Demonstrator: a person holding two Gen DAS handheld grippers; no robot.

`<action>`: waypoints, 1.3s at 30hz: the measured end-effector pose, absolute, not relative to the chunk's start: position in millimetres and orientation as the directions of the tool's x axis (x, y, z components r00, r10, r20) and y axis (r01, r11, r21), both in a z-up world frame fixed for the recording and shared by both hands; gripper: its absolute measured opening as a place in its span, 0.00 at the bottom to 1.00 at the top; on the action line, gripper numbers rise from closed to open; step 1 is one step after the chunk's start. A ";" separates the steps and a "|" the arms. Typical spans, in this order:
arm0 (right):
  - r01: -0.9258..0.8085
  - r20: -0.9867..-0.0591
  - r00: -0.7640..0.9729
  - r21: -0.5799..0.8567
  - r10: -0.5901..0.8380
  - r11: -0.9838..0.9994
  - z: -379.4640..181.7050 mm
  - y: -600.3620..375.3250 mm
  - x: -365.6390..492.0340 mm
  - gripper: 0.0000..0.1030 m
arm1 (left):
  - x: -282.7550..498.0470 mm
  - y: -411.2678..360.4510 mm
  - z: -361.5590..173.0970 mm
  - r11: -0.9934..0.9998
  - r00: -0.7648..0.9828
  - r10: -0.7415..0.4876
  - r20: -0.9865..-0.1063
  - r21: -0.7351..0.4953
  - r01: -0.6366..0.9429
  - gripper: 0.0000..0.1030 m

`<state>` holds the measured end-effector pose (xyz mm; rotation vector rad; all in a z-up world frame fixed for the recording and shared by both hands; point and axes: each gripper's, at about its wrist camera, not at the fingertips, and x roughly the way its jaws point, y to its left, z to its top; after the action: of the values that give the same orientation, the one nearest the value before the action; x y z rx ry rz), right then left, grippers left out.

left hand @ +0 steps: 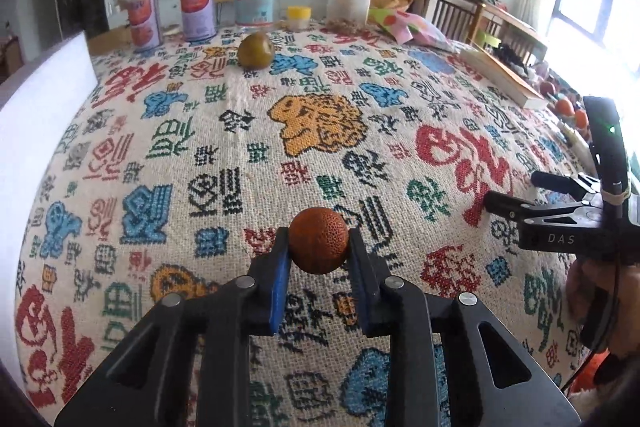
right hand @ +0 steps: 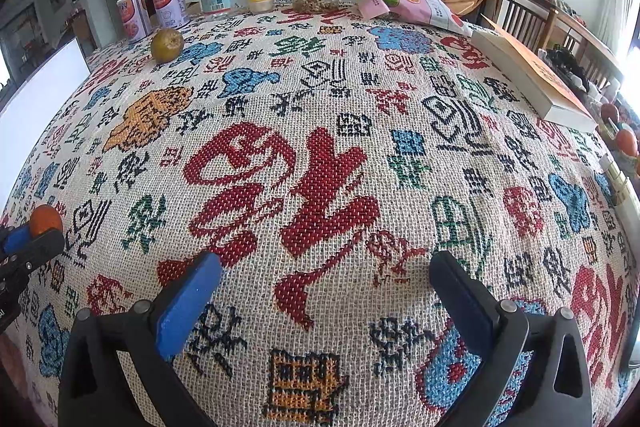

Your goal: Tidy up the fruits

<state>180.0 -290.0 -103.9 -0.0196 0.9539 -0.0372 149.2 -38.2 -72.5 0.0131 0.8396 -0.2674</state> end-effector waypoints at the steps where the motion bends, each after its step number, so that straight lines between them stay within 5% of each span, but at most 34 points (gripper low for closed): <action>1: 0.023 -0.815 0.578 -0.033 -0.040 0.999 -103.6 -289.9 180.0 1.00 | 153.0 -30.3 -69.9 0.972 0.646 -0.206 -0.735 -0.077 0.222 0.27; 8: 0.023 -0.815 0.578 -0.033 -0.040 0.999 -103.6 -290.0 180.1 1.00 | 177.8 34.1 -71.6 0.996 0.670 -0.076 -0.739 -0.032 0.078 0.27; 15: 0.023 -0.815 0.578 -0.033 -0.040 0.999 -103.8 -290.1 180.2 1.00 | 185.4 58.6 -92.2 0.997 0.642 -0.070 -0.764 -0.062 0.035 0.29; 16: 0.023 -0.815 0.578 -0.033 -0.040 0.999 -103.7 -290.0 180.1 1.00 | 185.4 58.4 -92.0 0.997 0.642 -0.070 -0.764 -0.062 0.034 0.35; 19: 0.023 -0.815 0.578 -0.033 -0.040 0.999 -103.6 -290.0 180.1 1.00 | 186.5 56.3 -92.9 1.000 0.644 -0.028 -0.765 -0.026 0.012 0.78; 20: 0.023 -0.815 0.578 -0.033 -0.040 0.999 -103.8 -290.0 180.1 1.00 | 187.5 55.6 -93.7 1.000 0.639 -0.013 -0.769 -0.014 0.004 0.83; 34: 0.022 -0.816 0.577 -0.026 -0.034 0.999 -103.8 -290.4 179.2 1.00 | 193.5 56.6 -101.3 1.000 0.602 -0.002 -0.798 -0.007 -0.005 0.94; 39: -0.023 -0.829 0.554 0.073 0.073 0.997 -92.2 -288.6 179.7 1.00 | 193.8 57.2 -101.6 1.000 0.602 -0.002 -0.799 -0.007 -0.006 0.95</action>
<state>179.7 -288.6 -92.2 0.0555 0.9825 0.0568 193.8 57.2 -101.6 -0.0087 0.9251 0.0022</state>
